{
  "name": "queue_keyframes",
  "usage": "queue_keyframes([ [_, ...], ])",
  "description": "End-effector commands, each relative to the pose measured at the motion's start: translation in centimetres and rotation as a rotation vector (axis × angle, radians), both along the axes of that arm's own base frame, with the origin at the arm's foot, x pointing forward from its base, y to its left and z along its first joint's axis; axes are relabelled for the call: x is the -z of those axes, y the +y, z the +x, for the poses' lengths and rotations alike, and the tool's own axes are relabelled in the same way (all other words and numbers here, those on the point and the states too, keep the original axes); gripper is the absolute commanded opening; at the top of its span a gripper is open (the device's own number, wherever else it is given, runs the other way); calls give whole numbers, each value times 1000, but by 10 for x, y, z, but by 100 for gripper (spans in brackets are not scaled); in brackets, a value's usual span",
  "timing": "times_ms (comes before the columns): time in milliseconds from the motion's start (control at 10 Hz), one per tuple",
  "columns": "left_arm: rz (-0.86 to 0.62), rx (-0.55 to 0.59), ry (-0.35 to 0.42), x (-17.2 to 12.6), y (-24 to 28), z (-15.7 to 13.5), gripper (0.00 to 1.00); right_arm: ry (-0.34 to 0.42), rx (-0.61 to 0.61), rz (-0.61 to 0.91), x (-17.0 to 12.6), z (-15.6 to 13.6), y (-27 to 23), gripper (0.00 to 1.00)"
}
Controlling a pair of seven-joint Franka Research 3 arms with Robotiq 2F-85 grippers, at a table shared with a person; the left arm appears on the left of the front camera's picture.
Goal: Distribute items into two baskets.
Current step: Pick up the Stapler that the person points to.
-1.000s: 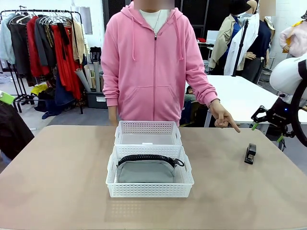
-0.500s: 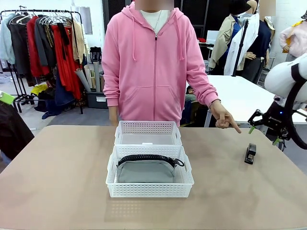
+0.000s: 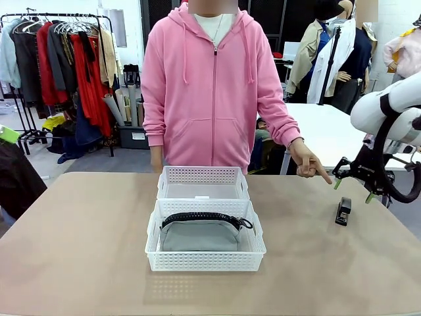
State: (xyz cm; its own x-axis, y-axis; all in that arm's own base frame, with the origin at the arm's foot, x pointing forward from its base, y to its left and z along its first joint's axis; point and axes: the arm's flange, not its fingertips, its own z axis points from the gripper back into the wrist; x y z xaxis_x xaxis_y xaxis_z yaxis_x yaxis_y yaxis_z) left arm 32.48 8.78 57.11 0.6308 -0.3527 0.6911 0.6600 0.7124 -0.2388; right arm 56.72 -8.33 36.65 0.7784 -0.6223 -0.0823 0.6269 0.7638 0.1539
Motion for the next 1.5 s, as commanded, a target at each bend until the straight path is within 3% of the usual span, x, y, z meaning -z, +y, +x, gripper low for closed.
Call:
queue_keyframes([
  [0, -18, 16, -15, 1, 0, 1, 100, 41, -17, -26, 3, 13, -2, 100],
  [600, -18, 16, -15, 1, 0, 1, 100, 89, -11, -79, 41, 17, -1, 100],
  [1300, -18, 16, -15, 1, 0, 1, 100, 100, -12, -97, 56, 17, 0, 100],
  [1400, -18, 16, -15, 1, 0, 1, 100, 105, -15, -98, 59, 18, 1, 90],
])
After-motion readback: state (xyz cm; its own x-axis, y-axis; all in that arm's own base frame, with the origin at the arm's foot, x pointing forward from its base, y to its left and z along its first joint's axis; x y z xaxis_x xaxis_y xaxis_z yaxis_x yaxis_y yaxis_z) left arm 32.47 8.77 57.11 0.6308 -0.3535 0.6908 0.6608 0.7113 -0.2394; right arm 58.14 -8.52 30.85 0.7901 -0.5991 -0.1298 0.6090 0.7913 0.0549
